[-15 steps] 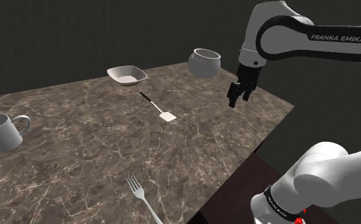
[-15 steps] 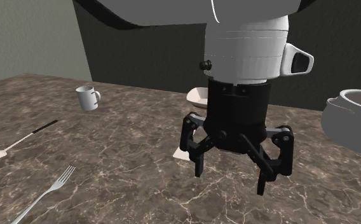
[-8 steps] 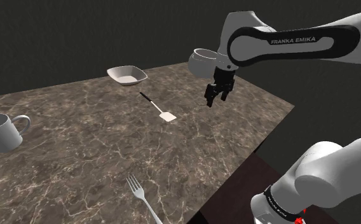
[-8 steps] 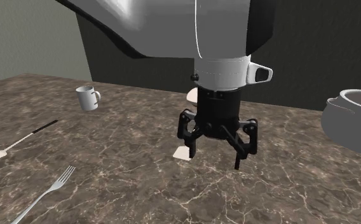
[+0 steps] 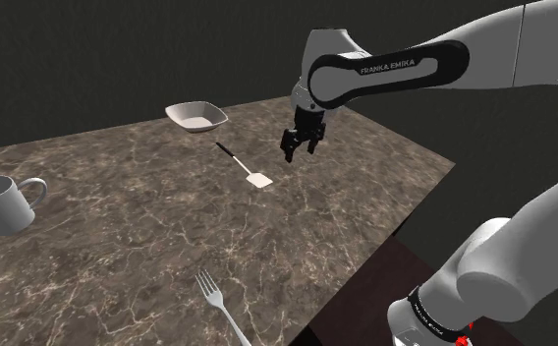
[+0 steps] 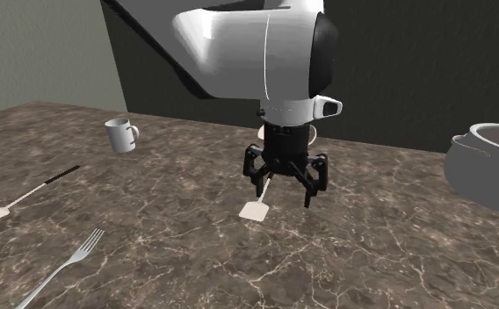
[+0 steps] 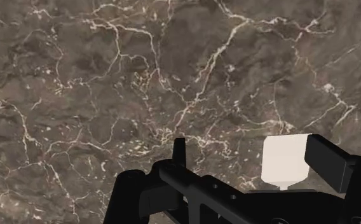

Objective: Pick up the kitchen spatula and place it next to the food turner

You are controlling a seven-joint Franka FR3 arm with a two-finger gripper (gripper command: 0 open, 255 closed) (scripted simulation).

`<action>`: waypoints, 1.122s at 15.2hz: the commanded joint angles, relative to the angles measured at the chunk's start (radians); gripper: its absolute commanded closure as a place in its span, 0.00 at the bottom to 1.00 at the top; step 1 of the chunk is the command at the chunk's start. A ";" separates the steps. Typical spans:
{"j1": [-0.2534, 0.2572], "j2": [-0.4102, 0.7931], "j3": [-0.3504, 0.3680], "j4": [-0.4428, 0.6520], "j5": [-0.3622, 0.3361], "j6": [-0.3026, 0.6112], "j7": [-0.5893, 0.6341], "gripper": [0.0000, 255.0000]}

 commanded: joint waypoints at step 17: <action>0.073 0.579 0.034 0.557 -0.063 0.116 0.081 0.00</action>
